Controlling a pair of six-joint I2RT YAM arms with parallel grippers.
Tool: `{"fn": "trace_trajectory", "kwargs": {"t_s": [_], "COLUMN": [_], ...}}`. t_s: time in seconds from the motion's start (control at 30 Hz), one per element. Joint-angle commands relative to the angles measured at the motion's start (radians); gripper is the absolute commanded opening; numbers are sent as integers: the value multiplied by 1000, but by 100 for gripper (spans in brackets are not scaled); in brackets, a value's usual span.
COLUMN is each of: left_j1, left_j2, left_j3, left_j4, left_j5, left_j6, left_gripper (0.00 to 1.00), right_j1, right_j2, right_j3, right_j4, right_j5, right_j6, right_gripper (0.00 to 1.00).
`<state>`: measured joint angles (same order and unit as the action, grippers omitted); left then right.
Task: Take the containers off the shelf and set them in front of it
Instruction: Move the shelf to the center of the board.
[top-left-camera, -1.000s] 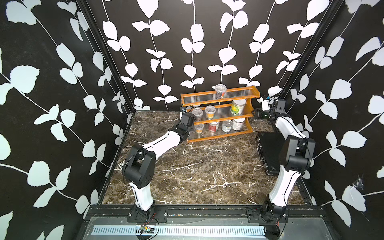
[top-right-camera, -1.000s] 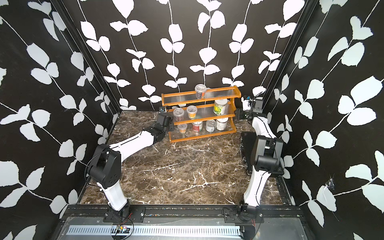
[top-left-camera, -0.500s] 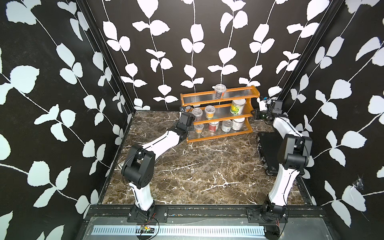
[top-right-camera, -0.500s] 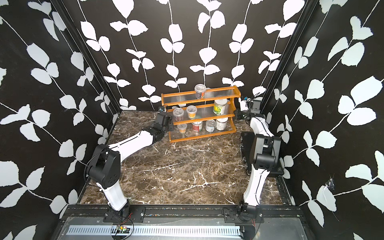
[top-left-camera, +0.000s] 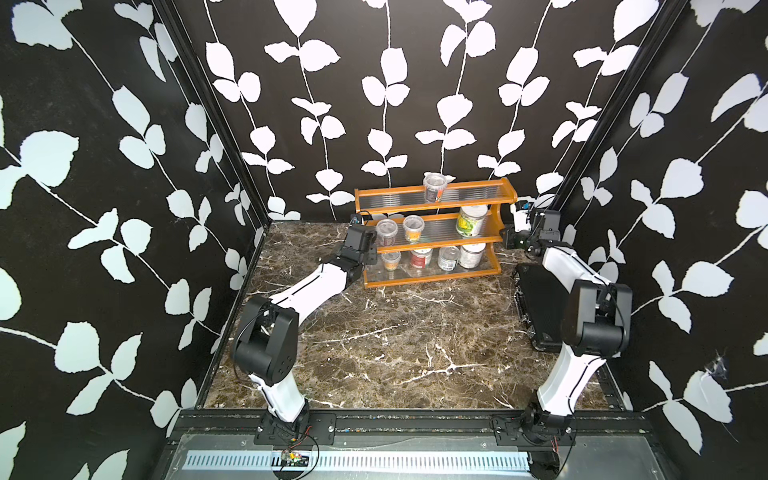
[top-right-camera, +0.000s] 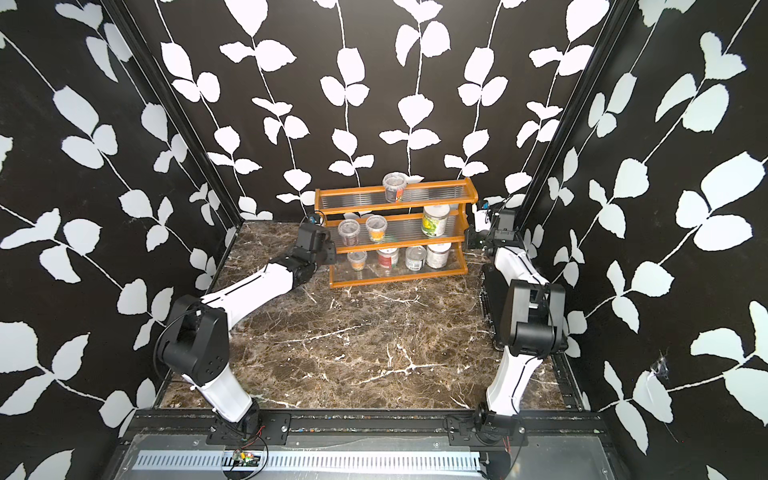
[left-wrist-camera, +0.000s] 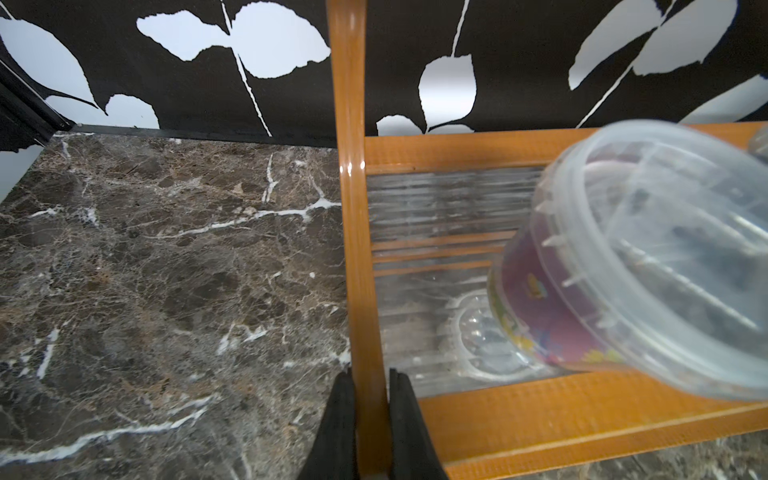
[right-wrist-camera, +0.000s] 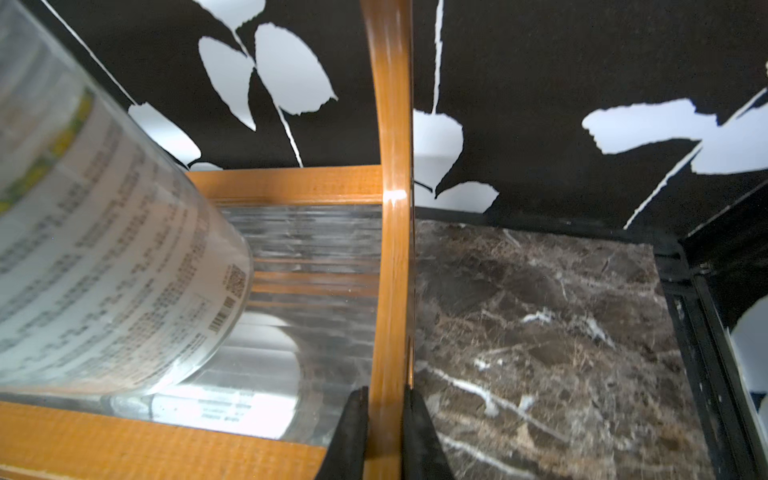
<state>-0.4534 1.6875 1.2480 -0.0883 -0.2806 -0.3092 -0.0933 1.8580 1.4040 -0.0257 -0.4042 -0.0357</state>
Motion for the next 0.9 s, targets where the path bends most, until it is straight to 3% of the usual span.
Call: {"fn": "trace_trajectory", "kwargs": {"t_s": [0.0, 0.57, 0.87], "left_j1": [33, 231, 281], "left_j2": [-86, -188, -214], "left_j3": [-45, -166, -209], "left_j4": [-41, -16, -1], "left_j5": [130, 363, 412], "left_j6": [134, 275, 295], "left_gripper": [0, 0, 0], "right_j1": [35, 245, 287], "right_j2": [-120, -446, -424], "right_j3": [-121, -481, -491], "right_j4": [73, 159, 211], "right_j5": [-50, 203, 213], "right_j6": [17, 131, 148], "right_gripper": [8, 10, 12]}}
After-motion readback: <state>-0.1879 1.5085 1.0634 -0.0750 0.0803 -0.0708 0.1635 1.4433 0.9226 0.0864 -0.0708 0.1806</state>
